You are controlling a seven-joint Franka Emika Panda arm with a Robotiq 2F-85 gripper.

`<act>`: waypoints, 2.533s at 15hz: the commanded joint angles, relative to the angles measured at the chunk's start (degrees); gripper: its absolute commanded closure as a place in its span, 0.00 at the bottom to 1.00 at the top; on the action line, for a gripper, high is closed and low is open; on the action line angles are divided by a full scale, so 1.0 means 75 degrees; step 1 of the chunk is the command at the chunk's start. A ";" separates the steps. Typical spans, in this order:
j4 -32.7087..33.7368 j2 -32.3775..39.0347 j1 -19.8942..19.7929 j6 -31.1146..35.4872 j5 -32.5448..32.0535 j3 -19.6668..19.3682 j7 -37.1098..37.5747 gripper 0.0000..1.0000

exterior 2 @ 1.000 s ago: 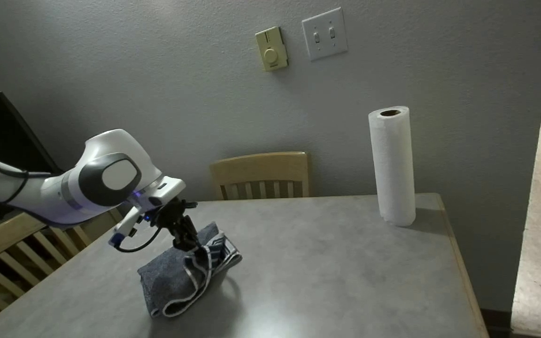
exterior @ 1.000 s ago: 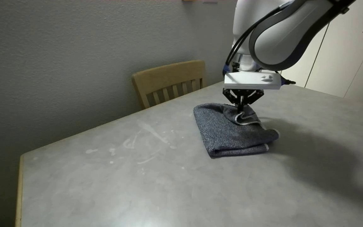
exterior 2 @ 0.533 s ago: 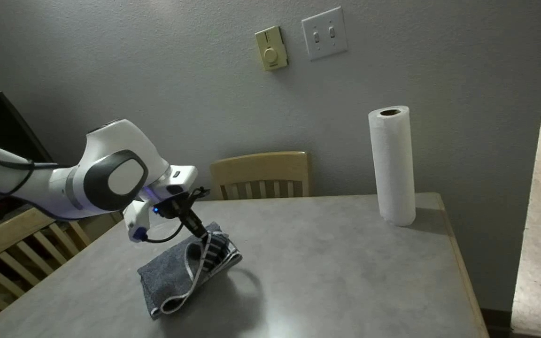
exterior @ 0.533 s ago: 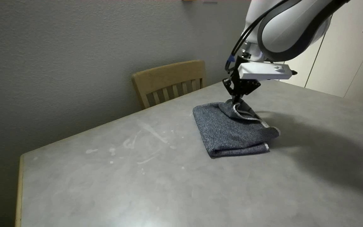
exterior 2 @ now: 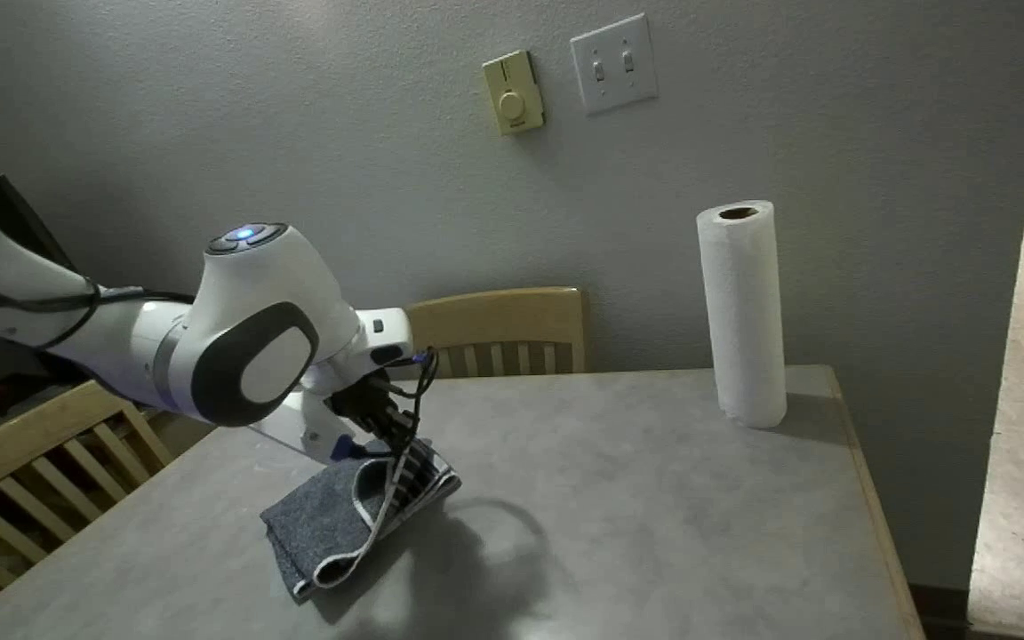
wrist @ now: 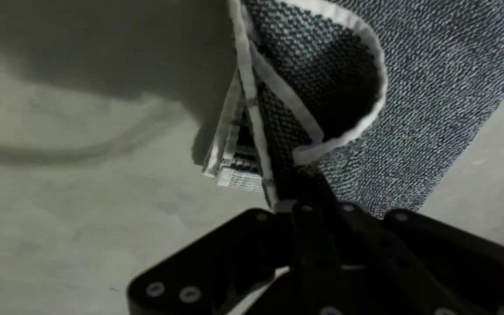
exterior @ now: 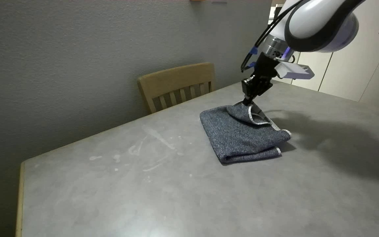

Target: Fold the gray towel

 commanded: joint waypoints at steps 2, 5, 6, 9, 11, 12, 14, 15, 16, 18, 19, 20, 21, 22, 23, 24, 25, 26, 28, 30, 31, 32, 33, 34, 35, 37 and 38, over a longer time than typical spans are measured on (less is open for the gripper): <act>-0.0032 0.0600 -0.1943 -0.0069 0.0399 0.1770 -0.2379 0.99; 0.0003 0.0654 -0.2195 -0.0270 0.1277 0.1772 -0.3712 0.99; 0.0017 0.0601 -0.2231 -0.0366 0.1476 0.1668 -0.4030 0.99; 0.0065 0.0514 -0.2295 -0.0615 0.1859 0.1486 -0.4655 0.99; 0.0120 0.0510 -0.2184 -0.0739 0.1959 0.1282 -0.4828 0.71; 0.0137 0.0481 -0.2057 -0.0809 0.1957 0.1133 -0.4821 0.69; 0.0159 0.0410 -0.1714 -0.0842 0.1861 0.0766 -0.4700 0.56; 0.0149 0.0330 -0.1485 -0.0829 0.1804 0.0549 -0.4576 0.48; 0.0135 0.0247 -0.1225 -0.0799 0.1748 0.0307 -0.4466 0.41; 0.0085 -0.0015 -0.0663 -0.0894 0.1696 -0.0147 -0.4197 0.27; 0.0047 -0.0148 -0.0370 -0.0901 0.1689 -0.0369 -0.4080 0.19; -0.0022 -0.0349 0.0000 -0.0928 0.1657 -0.0636 -0.3862 0.13; -0.0101 -0.0577 0.0484 -0.0919 0.1542 -0.1023 -0.3519 0.06; -0.0126 -0.0732 0.0841 -0.0971 0.1440 -0.1274 -0.3322 0.02; -0.0127 -0.0897 0.1239 -0.1097 0.1315 -0.1545 -0.3050 0.00; -0.0093 -0.0998 0.1585 -0.1233 0.1205 -0.1775 -0.2818 0.00; -0.0028 -0.1056 0.1894 -0.1406 0.1133 -0.1966 -0.2544 0.23; 0.0024 -0.1107 0.2153 -0.1607 0.1081 -0.2123 -0.2294 0.25; 0.0132 -0.1143 0.2608 -0.2139 0.1060 -0.2428 -0.1640 0.36; 0.0201 -0.1115 0.2971 -0.2683 0.1120 -0.2756 -0.0715 0.50; 0.0218 -0.1091 0.3051 -0.2913 0.1226 -0.2832 -0.0397 0.56; 0.0223 -0.1077 0.3076 -0.3186 0.1391 -0.2860 -0.0142 0.65; 0.0214 -0.1071 0.3074 -0.3369 0.1574 -0.2863 0.0062 0.72; 0.0167 -0.1064 0.3129 -0.3364 0.1610 -0.2928 0.0299 0.78; 0.0124 -0.1062 0.3142 -0.3281 0.1647 -0.2932 0.0347 0.86; 0.0110 -0.1009 0.3322 -0.3139 0.1364 -0.3103 0.0700 0.98; 0.0126 -0.0968 0.3373 -0.3121 0.1289 -0.3150 0.0755 1.00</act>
